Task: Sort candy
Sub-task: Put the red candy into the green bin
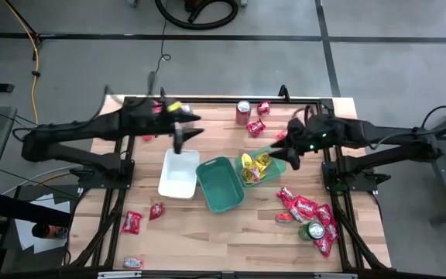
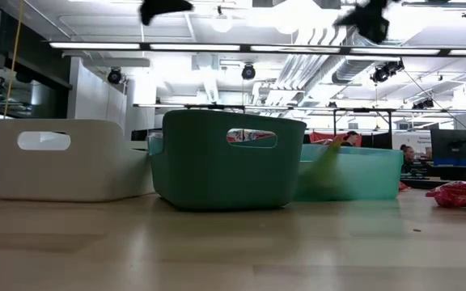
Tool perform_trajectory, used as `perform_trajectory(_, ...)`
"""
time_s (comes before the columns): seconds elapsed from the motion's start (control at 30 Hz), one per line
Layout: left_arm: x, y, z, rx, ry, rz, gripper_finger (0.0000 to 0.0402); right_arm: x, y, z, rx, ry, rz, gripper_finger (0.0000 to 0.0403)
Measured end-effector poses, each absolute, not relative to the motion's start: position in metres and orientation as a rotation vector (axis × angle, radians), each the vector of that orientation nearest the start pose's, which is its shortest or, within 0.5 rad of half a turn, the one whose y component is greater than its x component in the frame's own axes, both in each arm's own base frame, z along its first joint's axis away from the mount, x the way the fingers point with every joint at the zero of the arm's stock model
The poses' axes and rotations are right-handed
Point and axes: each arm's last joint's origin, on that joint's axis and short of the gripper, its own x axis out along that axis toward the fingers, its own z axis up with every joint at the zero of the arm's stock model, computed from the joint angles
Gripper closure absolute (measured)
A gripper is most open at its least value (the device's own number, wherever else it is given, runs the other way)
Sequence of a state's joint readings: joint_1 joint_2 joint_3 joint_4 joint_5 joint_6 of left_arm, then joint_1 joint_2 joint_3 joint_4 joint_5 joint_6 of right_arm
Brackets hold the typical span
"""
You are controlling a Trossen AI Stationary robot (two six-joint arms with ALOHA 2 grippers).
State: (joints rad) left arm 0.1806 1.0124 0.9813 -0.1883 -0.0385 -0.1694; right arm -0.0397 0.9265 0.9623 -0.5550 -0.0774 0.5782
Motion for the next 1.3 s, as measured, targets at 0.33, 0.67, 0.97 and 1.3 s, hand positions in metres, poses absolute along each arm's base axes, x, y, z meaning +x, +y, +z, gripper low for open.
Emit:
perform_trajectory(0.33,0.166,0.031,0.320,-0.360,0.072,0.335,0.0182,0.169,0.033,0.273,0.809,1.298,-0.309,0.0181)
perform_trajectory(0.67,0.165,0.031,0.317,-0.395,0.041,0.337,0.0182,0.190,0.062,0.190,0.838,1.416,-0.504,0.0181)
perform_trajectory(0.97,0.165,0.031,0.317,-0.395,0.043,0.337,0.0182,0.208,0.065,0.156,0.728,1.421,-0.569,0.0181)
perform_trajectory(1.3,0.165,0.031,0.317,-0.395,0.046,0.338,0.0182,0.215,0.069,0.146,0.730,1.476,-0.472,0.0270)
